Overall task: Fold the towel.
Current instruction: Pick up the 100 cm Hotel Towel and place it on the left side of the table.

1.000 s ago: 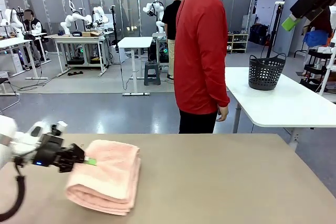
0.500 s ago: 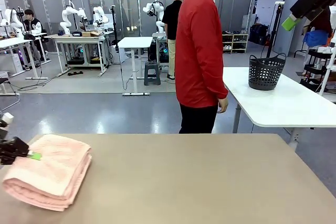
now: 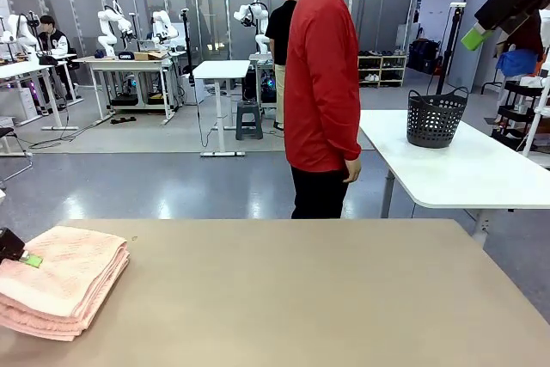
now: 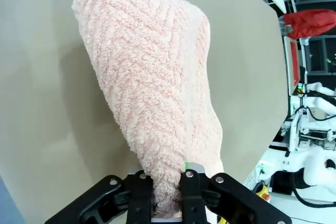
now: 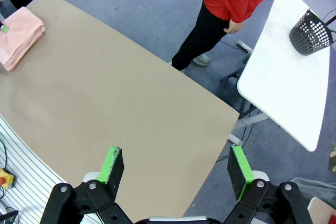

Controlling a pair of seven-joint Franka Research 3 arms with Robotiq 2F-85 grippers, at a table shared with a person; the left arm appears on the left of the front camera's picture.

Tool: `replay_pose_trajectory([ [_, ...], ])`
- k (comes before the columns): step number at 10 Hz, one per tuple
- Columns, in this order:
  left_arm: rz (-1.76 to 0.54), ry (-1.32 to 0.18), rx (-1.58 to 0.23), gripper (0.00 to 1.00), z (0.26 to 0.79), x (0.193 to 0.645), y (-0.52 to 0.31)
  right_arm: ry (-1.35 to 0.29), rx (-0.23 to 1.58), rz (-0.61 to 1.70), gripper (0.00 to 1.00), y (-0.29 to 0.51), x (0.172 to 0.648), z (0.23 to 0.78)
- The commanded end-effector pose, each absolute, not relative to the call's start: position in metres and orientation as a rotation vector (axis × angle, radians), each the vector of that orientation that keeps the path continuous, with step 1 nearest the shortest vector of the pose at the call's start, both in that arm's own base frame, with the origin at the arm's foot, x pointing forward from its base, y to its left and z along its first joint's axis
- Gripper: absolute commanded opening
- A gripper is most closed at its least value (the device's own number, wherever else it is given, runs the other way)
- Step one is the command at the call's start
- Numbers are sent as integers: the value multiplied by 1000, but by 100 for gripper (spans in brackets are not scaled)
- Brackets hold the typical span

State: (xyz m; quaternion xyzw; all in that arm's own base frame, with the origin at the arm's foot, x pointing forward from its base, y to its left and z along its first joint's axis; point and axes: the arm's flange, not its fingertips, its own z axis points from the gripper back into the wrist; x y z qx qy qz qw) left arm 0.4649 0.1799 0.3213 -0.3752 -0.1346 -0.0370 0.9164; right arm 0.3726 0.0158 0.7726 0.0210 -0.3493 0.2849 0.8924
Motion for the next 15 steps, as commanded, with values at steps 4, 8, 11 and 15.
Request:
replay_pose_trajectory([
  [4, -33, -266, -686, 100, 338, 467, 179, -724, 36, 601, 100, 15, 372, 772],
  [8, -29, -264, -540, 100, 359, 459, 178, -724, 36, 601, 100, 15, 372, 772],
  [11, -25, -245, -475, 100, 372, 452, 166, -724, 36, 601, 100, 15, 372, 772],
  [15, -42, -272, -534, 100, 365, 461, 185, -724, 36, 601, 100, 15, 372, 772],
])
